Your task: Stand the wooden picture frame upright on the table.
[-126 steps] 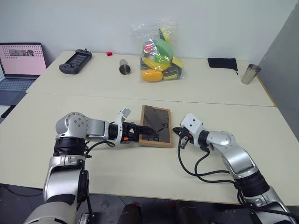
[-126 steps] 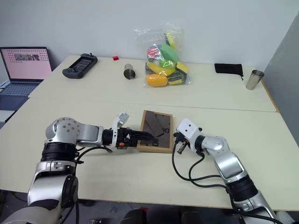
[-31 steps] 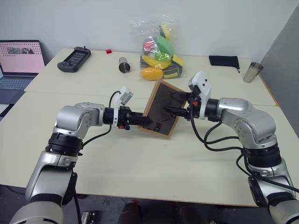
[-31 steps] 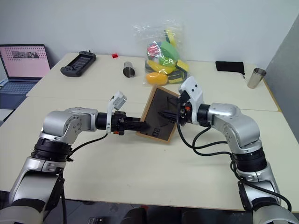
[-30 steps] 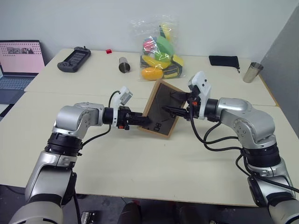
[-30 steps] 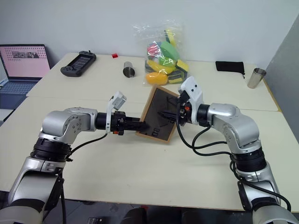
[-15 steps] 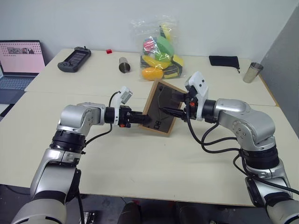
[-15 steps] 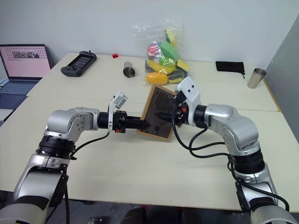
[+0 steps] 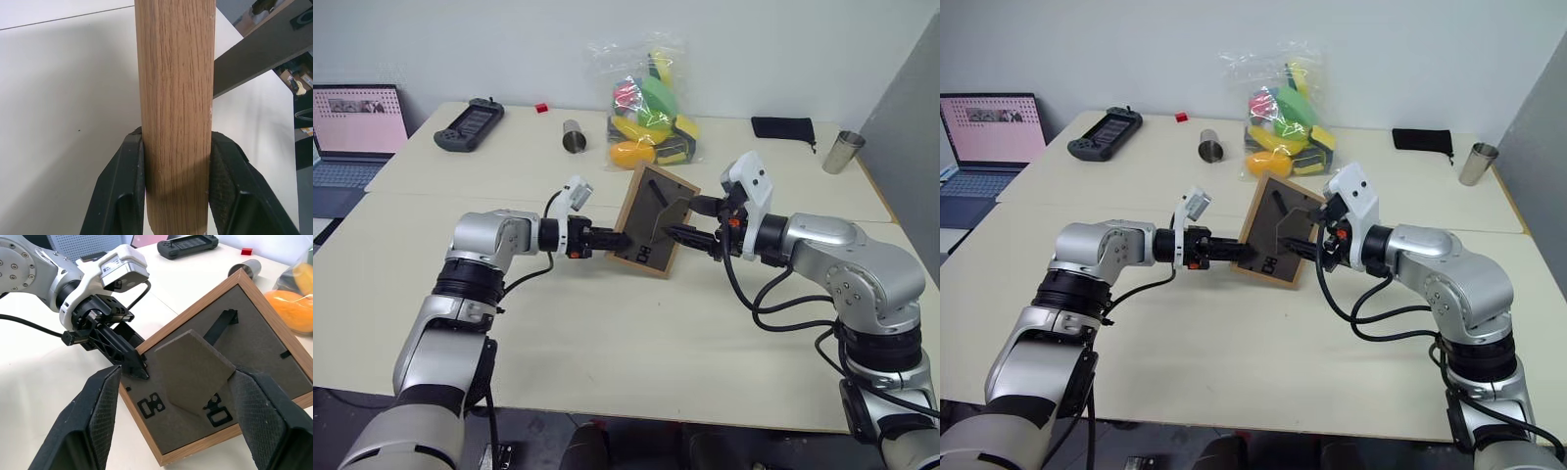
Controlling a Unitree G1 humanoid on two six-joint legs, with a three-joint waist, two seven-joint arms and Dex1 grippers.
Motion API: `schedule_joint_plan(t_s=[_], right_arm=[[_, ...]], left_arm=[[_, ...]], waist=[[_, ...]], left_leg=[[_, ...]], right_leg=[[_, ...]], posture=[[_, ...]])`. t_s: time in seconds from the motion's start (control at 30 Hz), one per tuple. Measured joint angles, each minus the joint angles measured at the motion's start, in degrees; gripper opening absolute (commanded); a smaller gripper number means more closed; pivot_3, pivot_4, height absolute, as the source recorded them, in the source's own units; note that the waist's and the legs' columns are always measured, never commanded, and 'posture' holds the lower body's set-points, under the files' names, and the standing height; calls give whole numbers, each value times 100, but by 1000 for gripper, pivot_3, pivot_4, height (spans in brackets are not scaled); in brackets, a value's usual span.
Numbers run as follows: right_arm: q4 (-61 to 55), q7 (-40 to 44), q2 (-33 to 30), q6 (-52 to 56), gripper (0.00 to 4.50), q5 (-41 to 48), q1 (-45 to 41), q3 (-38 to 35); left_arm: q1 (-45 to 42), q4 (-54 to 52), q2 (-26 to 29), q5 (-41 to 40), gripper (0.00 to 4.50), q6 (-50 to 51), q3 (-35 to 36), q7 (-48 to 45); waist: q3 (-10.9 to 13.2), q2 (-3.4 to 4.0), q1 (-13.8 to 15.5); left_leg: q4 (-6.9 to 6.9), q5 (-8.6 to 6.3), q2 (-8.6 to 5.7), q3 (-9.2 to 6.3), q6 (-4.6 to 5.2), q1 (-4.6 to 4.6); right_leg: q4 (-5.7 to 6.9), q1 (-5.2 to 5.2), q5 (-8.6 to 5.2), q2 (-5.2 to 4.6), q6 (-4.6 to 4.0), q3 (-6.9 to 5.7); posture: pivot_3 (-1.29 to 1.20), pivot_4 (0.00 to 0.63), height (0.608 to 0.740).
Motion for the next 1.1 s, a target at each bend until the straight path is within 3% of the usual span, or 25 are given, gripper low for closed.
schedule_joint_plan(t_s=[0.17, 0.4, 0.63, 0.87, 1.1], right_arm=[[109, 11, -199, -363, 3508, -266, -2, 184], [192, 227, -880, -1877, 3508, -1274, 142, 580], [852, 314, -1437, -4601, 3508, -2722, 813, 818], [2258, -216, -1713, -7866, 3508, -4250, 1080, 945], [3562, -834, -1699, -9478, 3508, -5195, 971, 1128]], left_arm=[[-6, -3, 0, -1, 1318, 98, 5, -34], [-58, 6, 14, -23, 1318, 406, 181, -18], [-458, 220, 27, -357, 1318, 1615, 719, 192], [-601, 57, 121, -943, 1318, 3422, 1216, 472], [-352, -597, 410, -1877, 1318, 3985, 1217, 690]], waist=[[0, 0, 2], [0, 0, 2], [1, -1, 1], [1, -3, -19], [1, -3, -17]], left_leg=[[1, 0, -1, 0, 0, 0], [1, 0, -1, 1, 0, -1], [5, 0, -3, 1, 0, -2], [10, 1, -4, 1, -2, 2], [31, 14, -3, 3, -21, 15]], right_leg=[[0, 0, 0, 0, 0, 0], [-1, 0, 0, 0, 0, 0], [-2, 0, -1, 0, 1, 1], [13, 0, -1, 0, 1, 3], [42, 4, 0, -1, 0, 8]], posture=[[0, 150, 740], [0, 150, 740], [0, 150, 740], [0, 150, 740], [0, 150, 740]])
